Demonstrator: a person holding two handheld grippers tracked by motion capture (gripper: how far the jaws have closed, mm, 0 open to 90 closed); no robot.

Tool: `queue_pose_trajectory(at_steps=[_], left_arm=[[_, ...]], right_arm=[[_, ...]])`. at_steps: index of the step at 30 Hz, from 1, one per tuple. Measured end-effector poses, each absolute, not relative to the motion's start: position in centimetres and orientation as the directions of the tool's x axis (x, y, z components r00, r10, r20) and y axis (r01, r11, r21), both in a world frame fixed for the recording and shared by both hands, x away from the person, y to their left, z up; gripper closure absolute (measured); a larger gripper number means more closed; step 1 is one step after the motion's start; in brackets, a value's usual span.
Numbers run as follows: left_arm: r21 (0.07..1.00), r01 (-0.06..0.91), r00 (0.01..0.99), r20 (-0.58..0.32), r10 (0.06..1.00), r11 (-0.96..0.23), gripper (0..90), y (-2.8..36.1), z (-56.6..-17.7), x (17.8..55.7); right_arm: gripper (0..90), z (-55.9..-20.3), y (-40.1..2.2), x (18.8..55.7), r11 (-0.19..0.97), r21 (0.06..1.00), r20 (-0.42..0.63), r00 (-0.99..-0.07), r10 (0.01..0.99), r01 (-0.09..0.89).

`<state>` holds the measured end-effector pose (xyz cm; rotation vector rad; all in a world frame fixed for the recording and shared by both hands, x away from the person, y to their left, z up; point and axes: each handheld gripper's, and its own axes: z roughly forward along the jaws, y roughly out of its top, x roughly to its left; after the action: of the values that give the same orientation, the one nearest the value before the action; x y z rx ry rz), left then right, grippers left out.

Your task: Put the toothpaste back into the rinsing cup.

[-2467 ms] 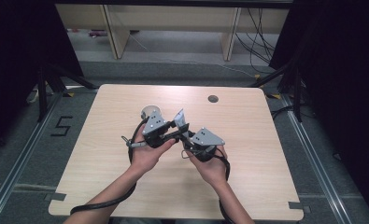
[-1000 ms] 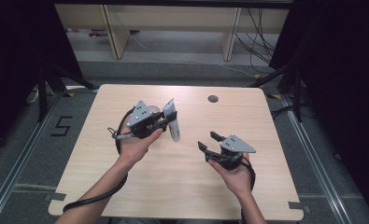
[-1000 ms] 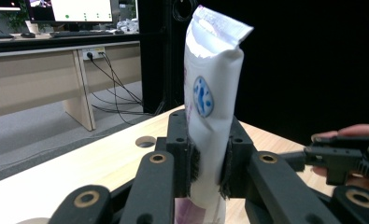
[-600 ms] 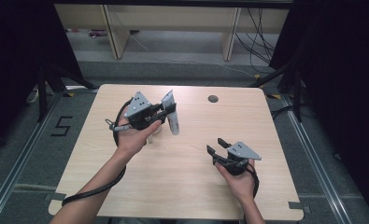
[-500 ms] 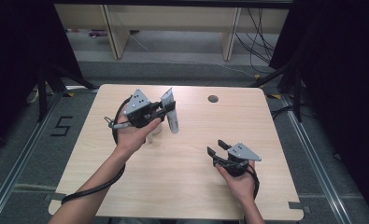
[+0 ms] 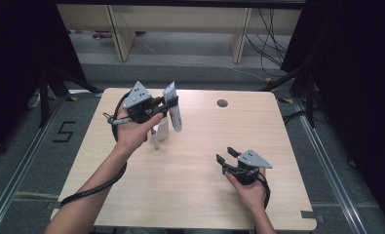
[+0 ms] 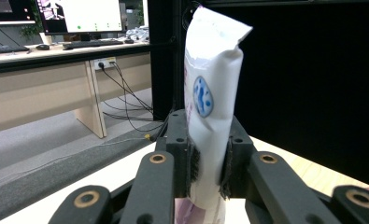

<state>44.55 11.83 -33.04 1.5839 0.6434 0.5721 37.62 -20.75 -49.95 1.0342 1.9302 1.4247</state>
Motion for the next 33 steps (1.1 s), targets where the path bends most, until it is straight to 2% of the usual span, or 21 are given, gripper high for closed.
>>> queue_pose_trajectory(at_steps=[8, 10, 11, 12, 18, 23, 33], left_arm=[[0.995, 0.074, 0.708, -0.004, 0.706, -0.069, 76.7, 12.2, -32.4, 45.0], [0.995, 0.073, 0.705, -0.002, 0.709, -0.07, 76.7, 12.3, -32.3, 45.1], [0.995, 0.072, 0.705, -0.002, 0.71, -0.069, 76.7, 12.4, -32.2, 45.1], [0.995, 0.073, 0.704, -0.004, 0.71, -0.067, 76.7, 12.4, -32.2, 45.1], [0.996, 0.064, 0.695, -0.002, 0.719, -0.059, 76.7, 12.8, -31.9, 45.4], [0.996, 0.059, 0.689, 0.004, 0.725, -0.061, 76.7, 13.1, -31.7, 45.7], [0.997, 0.051, 0.679, 0.013, 0.734, -0.064, 76.6, 13.5, -31.4, 46.0]], right_arm=[[45.9, -49.9, -20.8, 37.6, 0.158, 0.952, 0.02, -0.569, 0.822, 0.261], [46.0, -50.0, -20.6, 37.5, 0.133, 0.951, 0.05, -0.566, 0.823, 0.278], [46.1, -50.0, -20.9, 37.8, 0.163, 0.957, 0.001, -0.563, 0.826, 0.241], [46.1, -50.0, -20.9, 37.8, 0.163, 0.957, 0.001, -0.563, 0.826, 0.241], [46.2, -50.2, -20.5, 37.5, 0.121, 0.953, 0.06, -0.561, 0.826, 0.279], [46.0, -50.2, -20.7, 37.5, 0.142, 0.951, 0.037, -0.558, 0.829, 0.274], [46.0, -50.2, -20.5, 37.5, 0.126, 0.953, 0.053, -0.563, 0.825, 0.274]])
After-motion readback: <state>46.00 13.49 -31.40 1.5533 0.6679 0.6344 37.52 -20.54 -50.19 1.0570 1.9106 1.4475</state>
